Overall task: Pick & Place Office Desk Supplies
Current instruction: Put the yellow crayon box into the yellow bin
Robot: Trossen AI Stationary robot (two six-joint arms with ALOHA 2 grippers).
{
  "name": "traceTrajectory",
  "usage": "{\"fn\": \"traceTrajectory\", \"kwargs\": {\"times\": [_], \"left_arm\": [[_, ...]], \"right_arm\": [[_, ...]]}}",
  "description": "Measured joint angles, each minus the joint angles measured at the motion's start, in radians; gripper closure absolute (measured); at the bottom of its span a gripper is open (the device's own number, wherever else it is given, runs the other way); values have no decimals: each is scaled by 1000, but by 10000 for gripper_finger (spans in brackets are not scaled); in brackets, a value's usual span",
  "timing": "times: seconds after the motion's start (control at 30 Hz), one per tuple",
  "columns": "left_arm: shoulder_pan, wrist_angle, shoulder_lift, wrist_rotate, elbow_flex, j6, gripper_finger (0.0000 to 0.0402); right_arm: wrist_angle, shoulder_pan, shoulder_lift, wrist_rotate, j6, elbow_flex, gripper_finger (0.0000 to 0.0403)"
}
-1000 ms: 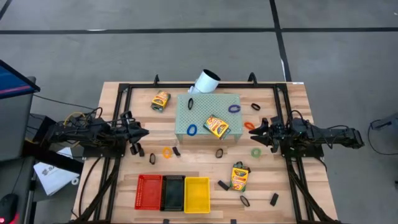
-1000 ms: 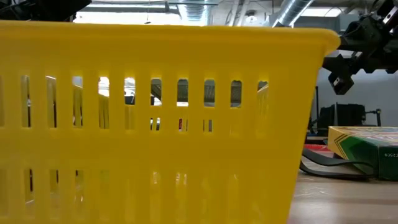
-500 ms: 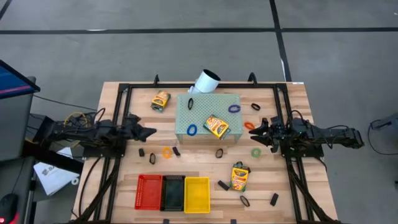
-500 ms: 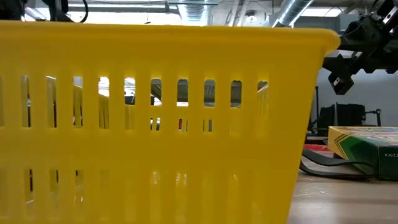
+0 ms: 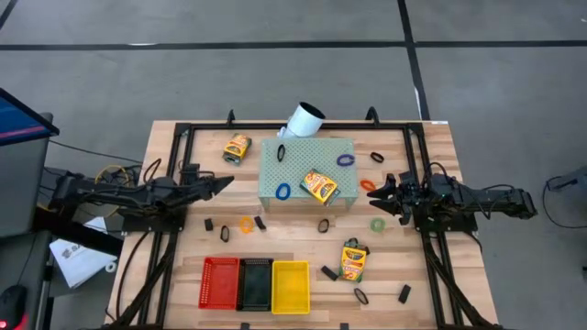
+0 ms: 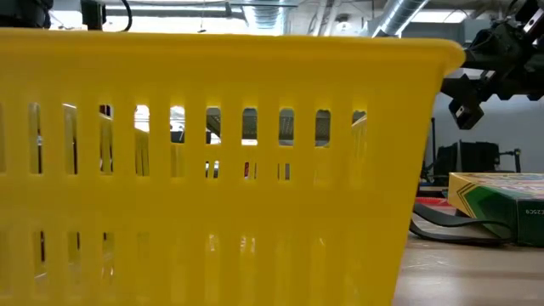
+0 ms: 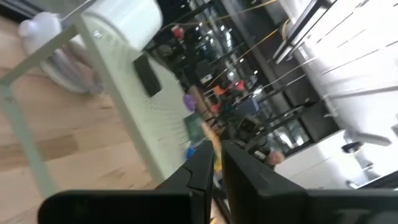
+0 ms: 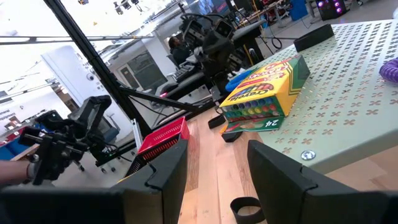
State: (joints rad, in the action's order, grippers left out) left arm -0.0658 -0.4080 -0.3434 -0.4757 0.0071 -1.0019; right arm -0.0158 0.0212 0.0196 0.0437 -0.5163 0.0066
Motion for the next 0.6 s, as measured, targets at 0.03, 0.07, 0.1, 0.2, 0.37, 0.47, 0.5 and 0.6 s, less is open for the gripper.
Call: {"fn": "traceTrajectory", "kwargs": {"times": [0.03, 0.07, 0.1, 0.2, 0.37, 0.47, 0.5, 0.6], "left_arm": [[0, -16, -10, -1, 0, 0, 376], [0, -28, -21, -4, 0, -4, 376], [0, -43, -31, -5, 0, -18, 376], [0, -70, -49, -4, 0, -23, 376], [-1, -71, -58, 23, 0, -42, 376], [0, -75, -60, 20, 0, -37, 376], [0, -85, -60, 17, 0, -26, 376], [0, -119, -60, 7, 0, -22, 376]], "right_arm": [[0, 0, 0, 0, 0, 0, 239], [0, 0, 0, 0, 0, 0, 239], [0, 0, 0, 0, 0, 0, 239], [0, 0, 0, 0, 13, 0, 239], [-65, 1, 0, -73, -9, 0, 239], [-165, 4, 0, -170, -139, 0, 239], [-191, 8, 0, -201, -158, 0, 239], [-284, 17, 0, -294, -221, 0, 239]]}}
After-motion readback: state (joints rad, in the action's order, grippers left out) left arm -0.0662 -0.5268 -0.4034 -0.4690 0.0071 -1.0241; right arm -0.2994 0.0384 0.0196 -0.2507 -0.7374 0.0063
